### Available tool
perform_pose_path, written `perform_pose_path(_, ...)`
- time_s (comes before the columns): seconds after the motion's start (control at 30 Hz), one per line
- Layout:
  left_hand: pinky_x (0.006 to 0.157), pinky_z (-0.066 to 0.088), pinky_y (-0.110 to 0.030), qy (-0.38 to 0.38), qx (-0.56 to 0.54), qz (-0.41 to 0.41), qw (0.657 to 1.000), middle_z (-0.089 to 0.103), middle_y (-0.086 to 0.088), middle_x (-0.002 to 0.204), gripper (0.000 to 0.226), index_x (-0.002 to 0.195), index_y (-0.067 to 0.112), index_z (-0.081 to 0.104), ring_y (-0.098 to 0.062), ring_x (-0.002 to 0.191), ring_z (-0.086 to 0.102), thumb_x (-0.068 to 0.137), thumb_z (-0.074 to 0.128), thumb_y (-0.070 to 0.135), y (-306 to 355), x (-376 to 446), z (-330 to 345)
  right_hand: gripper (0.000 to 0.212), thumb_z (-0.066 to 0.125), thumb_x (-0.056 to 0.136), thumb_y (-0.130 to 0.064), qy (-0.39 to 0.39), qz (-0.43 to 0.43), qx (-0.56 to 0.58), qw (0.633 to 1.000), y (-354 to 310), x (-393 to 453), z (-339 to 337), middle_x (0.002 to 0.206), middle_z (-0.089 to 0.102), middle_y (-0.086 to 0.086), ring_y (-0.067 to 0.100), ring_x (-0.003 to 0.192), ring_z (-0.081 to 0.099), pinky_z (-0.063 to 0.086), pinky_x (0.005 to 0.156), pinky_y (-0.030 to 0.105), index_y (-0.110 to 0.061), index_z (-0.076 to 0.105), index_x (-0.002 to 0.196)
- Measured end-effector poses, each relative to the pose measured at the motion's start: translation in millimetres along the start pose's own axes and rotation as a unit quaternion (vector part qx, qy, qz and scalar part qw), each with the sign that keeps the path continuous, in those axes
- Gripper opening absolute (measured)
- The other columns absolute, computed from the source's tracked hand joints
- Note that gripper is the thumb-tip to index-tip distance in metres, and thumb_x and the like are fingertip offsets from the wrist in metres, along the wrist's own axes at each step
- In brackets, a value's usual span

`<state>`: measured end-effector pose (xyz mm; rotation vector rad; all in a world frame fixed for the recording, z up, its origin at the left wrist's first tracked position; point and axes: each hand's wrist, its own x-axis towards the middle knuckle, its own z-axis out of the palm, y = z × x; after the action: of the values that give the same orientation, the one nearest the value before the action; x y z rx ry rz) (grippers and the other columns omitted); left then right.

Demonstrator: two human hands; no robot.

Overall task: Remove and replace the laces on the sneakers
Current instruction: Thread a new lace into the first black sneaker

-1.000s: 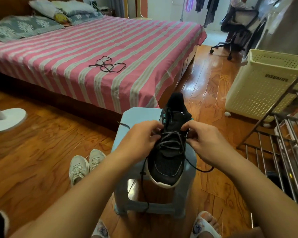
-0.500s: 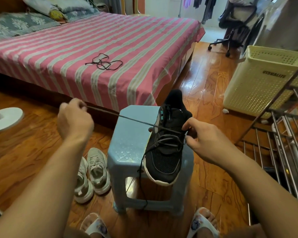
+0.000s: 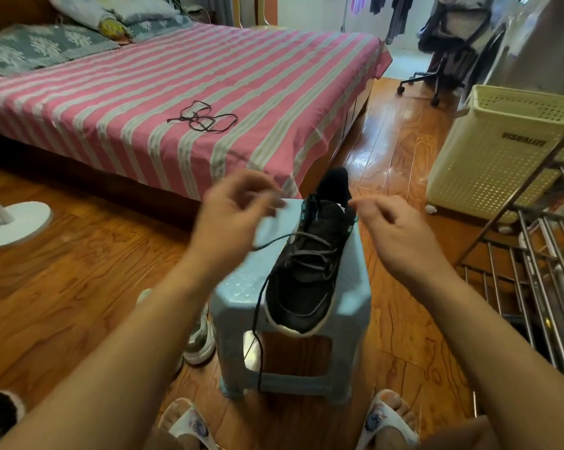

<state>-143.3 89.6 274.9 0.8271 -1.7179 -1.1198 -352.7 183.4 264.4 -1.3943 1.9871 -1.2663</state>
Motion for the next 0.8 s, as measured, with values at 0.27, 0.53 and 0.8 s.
perform_pose_path(0.27, 0.083, 0.054, -0.023, -0.405, 0.110, 0.028, 0.907, 0.072, -0.003, 0.096, 0.005, 0.101, 0.008, 0.069, -0.011, 0.089, 0.068, 0.097, 0.066, 0.008, -12.3, -70.3, 81.6, 0.025, 0.049, 0.099, -0.023, -0.225, 0.172, 0.458, 0.843, -9.4, -14.6, -22.2, 0.058, 0.057, 0.001, 0.012, 0.054, 0.061, 0.054, 0.059, 0.021, -0.009, 0.067, 0.089)
perform_pose_path(0.53, 0.089, 0.053, -0.026, -0.441, 0.132, 0.138, 0.877, 0.067, 0.007, 0.113, 0.042, 0.136, 0.029, 0.058, -0.005, 0.100, 0.063, 0.097, 0.056, 0.015, 7.9, -93.1, 87.9, 0.031, 0.039, 0.106, -0.037, -0.030, 0.192, 0.169, 0.966, 14.5, 12.6, -33.4, 0.058, 0.037, -0.011, 0.007, 0.048, 0.033, 0.027, 0.043, 0.022, -0.014, 0.060, 0.109)
perform_pose_path(0.8, 0.072, 0.047, -0.028, -0.041, 0.215, -0.053, 0.974, 0.062, 0.011, 0.087, 0.017, 0.089, 0.030, 0.067, -0.006, 0.069, 0.056, 0.091, 0.070, 0.014, -52.3, 5.4, 43.7, 0.033, 0.060, 0.098, -0.010, -0.025, -0.117, -0.126, 0.985, 11.7, 3.5, 4.8, 0.083, 0.071, -0.012, 0.002, 0.062, 0.066, 0.054, 0.064, 0.020, -0.025, 0.061, 0.127)
